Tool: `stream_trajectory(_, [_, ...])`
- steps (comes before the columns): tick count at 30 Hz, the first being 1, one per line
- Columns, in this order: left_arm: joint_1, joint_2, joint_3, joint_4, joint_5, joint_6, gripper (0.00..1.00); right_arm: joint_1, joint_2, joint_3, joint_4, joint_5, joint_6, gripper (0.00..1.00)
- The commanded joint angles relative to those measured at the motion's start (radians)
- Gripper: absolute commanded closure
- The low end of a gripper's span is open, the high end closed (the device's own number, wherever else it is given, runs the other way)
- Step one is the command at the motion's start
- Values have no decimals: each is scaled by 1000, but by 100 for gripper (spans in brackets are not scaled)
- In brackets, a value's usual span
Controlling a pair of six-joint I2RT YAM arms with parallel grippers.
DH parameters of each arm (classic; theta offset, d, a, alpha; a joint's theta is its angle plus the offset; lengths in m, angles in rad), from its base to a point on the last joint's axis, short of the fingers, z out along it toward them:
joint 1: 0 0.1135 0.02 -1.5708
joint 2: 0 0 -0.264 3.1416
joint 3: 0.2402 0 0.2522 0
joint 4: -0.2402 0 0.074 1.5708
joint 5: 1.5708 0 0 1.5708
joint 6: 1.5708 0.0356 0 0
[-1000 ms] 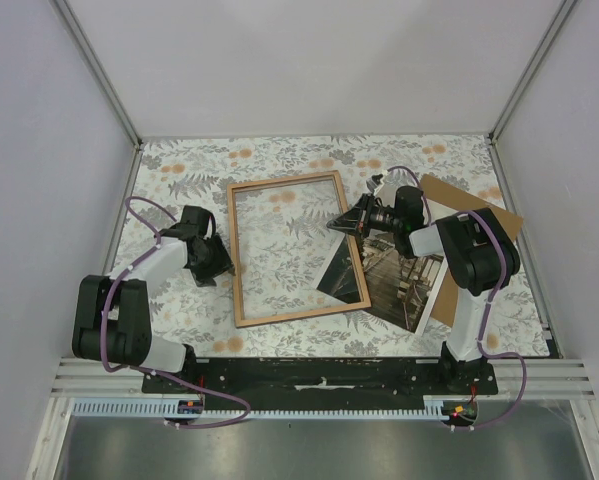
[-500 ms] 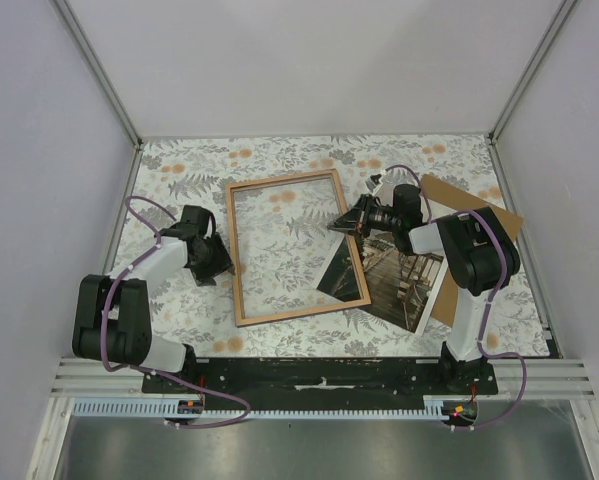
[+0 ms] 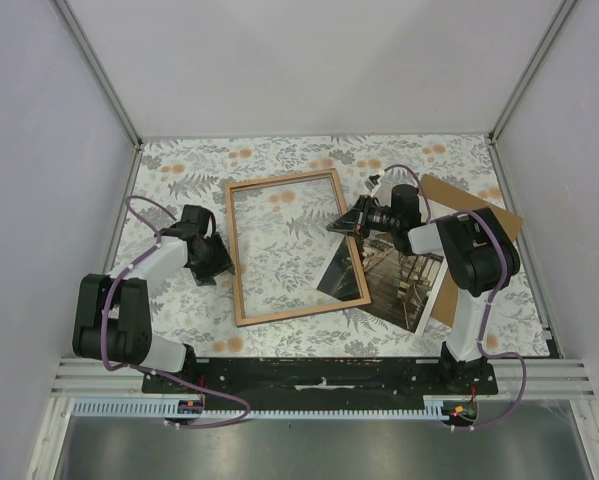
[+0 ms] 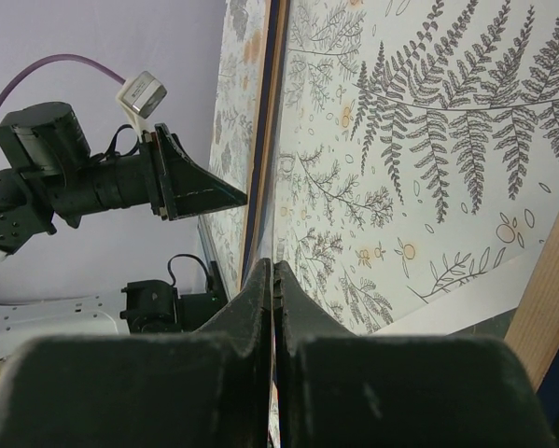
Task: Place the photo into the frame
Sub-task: Place the glass panel at the frame body.
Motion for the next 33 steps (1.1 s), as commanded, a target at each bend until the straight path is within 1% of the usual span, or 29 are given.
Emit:
stream_trajectory(1, [-10, 53, -32, -25, -72, 36, 37, 30, -54, 24, 39, 8, -39, 100])
stream_trajectory(10, [-12, 65, -30, -25, -69, 34, 37, 33, -109, 1, 27, 22, -80, 100])
stream_trajectory(33, [-15, 70, -30, -29, -77, 34, 37, 33, -99, -13, 84, 36, -62, 100])
